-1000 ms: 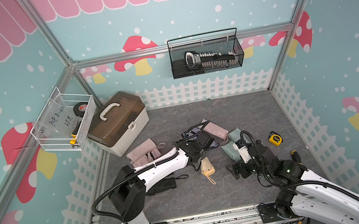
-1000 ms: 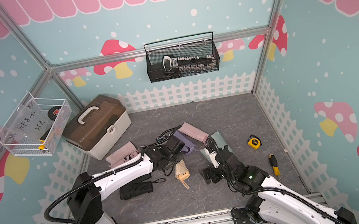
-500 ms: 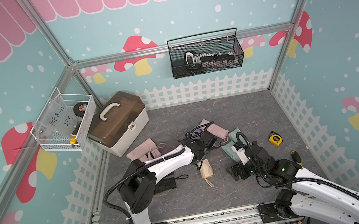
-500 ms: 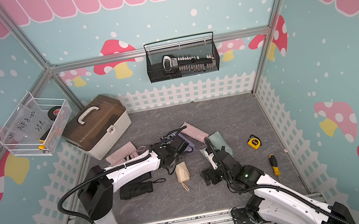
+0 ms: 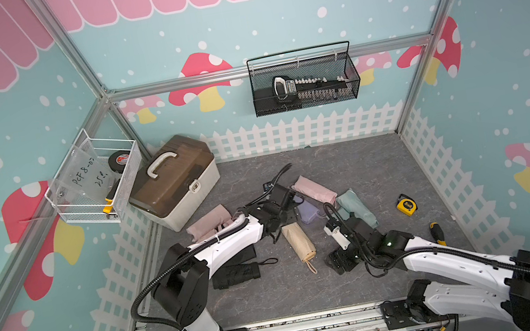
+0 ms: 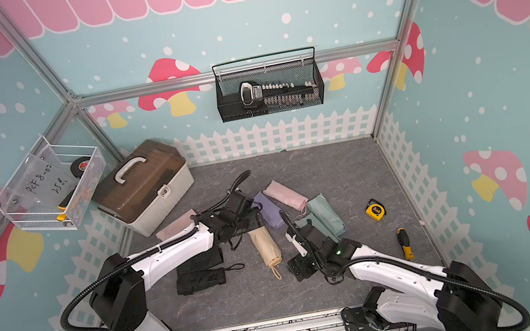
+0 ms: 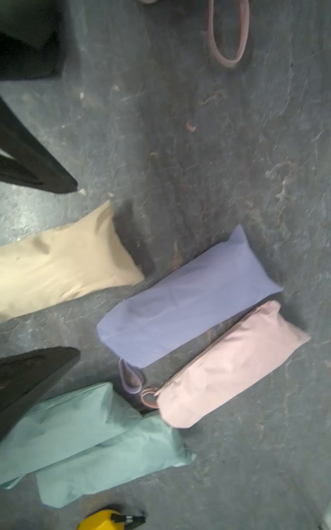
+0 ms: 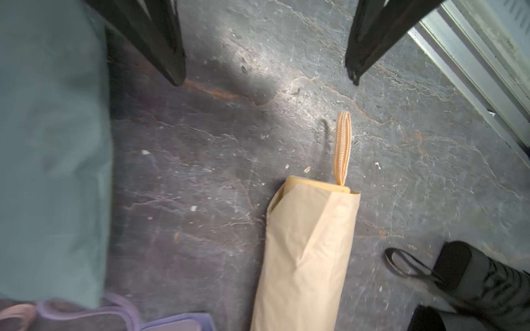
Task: Take umbrellas out of sleeves
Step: Place the umbrella at the center of the board, then take out the umbrella from the umbrella sleeve.
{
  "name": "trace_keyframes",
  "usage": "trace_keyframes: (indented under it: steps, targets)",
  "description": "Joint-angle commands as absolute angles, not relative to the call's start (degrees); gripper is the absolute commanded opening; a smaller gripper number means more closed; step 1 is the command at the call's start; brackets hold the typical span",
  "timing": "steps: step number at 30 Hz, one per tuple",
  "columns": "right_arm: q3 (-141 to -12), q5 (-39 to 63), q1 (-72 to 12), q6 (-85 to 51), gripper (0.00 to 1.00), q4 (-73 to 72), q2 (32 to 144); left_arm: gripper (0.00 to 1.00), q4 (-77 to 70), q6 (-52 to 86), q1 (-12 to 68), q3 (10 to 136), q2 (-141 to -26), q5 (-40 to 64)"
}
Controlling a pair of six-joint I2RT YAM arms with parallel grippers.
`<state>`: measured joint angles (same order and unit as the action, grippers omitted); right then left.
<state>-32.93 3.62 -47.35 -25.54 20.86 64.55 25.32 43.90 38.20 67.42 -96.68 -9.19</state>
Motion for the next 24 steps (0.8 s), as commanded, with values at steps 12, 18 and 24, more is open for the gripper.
trace_keyframes:
  steps: [12,18,24]
  targets:
    - [-42.11,-3.08,-54.16,-29.18,0.61,15.44,81.7,0.77,14.12,41.82,29.63,54.14,-91.75,4.33]
    - [-43.77,-4.08,-55.76,-30.73,0.56,16.37,85.15,0.77,12.28,41.57,27.87,51.67,-91.17,6.18]
    - [-43.8,-5.68,-56.57,-32.55,0.51,17.02,85.49,0.77,11.32,41.41,26.88,50.46,-90.03,7.32]
